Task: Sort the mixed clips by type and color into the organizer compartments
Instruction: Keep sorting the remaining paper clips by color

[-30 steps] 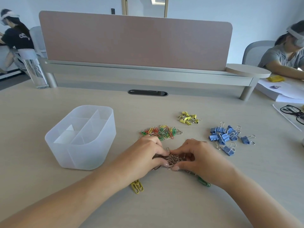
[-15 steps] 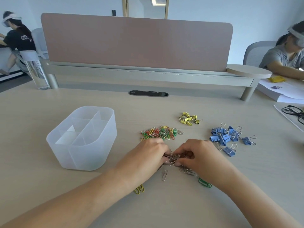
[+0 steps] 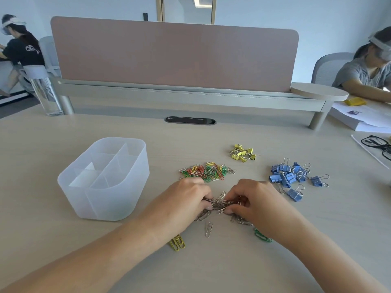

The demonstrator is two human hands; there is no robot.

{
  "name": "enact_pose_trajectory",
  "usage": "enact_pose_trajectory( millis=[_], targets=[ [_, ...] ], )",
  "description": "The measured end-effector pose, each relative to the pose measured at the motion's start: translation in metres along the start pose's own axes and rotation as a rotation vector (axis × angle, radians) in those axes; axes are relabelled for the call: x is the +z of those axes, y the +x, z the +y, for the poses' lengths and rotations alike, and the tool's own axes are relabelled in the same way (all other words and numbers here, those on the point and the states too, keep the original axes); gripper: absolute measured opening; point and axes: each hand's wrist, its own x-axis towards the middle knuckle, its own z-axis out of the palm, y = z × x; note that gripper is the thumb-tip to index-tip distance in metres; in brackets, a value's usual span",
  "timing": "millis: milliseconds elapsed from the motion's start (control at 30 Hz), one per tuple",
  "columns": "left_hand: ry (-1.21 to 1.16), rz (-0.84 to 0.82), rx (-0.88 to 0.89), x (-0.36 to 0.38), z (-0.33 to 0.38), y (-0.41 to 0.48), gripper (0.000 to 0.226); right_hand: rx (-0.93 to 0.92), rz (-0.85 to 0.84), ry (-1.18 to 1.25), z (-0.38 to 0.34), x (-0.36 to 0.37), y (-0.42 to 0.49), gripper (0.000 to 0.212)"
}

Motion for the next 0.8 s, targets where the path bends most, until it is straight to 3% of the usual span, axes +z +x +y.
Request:
enact_pose_trajectory(
  millis=[267, 467, 800],
  targets=[
    [-0.047, 0.056, -0.048, -0.01, -0.007, 0.0, 0.01, -0.026, -0.009, -0.014, 0.002, -0.002, -0.002, 0.016],
    [-0.215, 0.135, -0.161, -0.01, -0.011, -0.002, 0.004, -0.073, -0.001, -0.065, 0.0, 0.001, -0.002, 0.016],
    [-0.286, 0.118, -0.265, -0.007, -0.015, -0.001, 0.007, -0.054, 0.071, -0.052, -0.006, 0.007, -0.003, 0.008]
  ],
)
